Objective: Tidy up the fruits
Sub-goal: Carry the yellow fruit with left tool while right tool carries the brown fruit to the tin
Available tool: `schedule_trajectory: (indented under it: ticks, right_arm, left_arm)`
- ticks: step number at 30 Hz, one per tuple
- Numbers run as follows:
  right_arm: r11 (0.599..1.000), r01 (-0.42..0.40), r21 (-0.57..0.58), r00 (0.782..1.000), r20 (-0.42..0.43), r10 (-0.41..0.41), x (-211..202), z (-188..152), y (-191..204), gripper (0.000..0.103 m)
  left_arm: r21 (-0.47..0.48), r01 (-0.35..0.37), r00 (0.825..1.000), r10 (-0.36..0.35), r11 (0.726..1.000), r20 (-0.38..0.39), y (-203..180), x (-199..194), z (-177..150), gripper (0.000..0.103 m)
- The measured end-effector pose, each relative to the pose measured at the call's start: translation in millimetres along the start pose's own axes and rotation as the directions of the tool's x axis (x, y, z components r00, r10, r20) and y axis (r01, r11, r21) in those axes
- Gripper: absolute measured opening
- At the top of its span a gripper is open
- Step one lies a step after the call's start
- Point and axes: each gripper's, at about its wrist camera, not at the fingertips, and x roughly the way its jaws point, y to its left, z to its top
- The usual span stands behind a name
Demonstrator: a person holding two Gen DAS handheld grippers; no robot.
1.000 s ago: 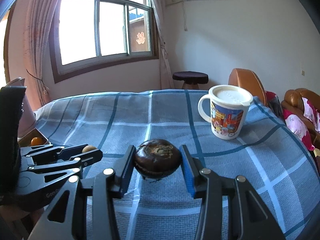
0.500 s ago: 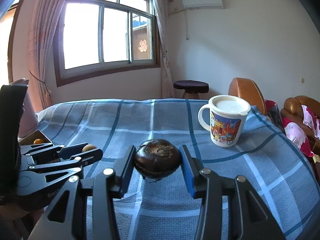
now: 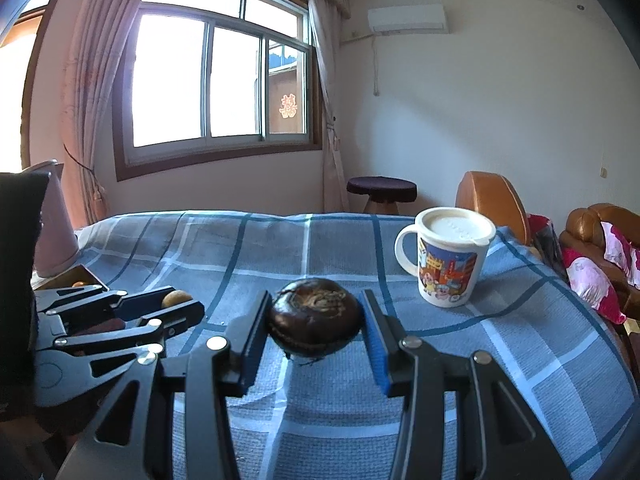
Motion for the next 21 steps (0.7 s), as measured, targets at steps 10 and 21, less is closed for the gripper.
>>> schedule_trajectory:
  ticks: [10, 21]
  right_arm:
    - [1.0, -0.004, -0.01, 0.999, 0.032, 0.004, -8, -1, 3, 0.047]
    - [1.0, -0.008, -0.017, 0.998, 0.057, 0.009, -16, -2, 6, 0.047]
  left_arm:
    - [0.004, -0.024, 0.999, 0.023, 1.0, 0.042, -2, -10, -1, 0.029]
    - [0.019, -0.045, 0.995, 0.043, 0.999, 0.09, -4, -22, -4, 0.029]
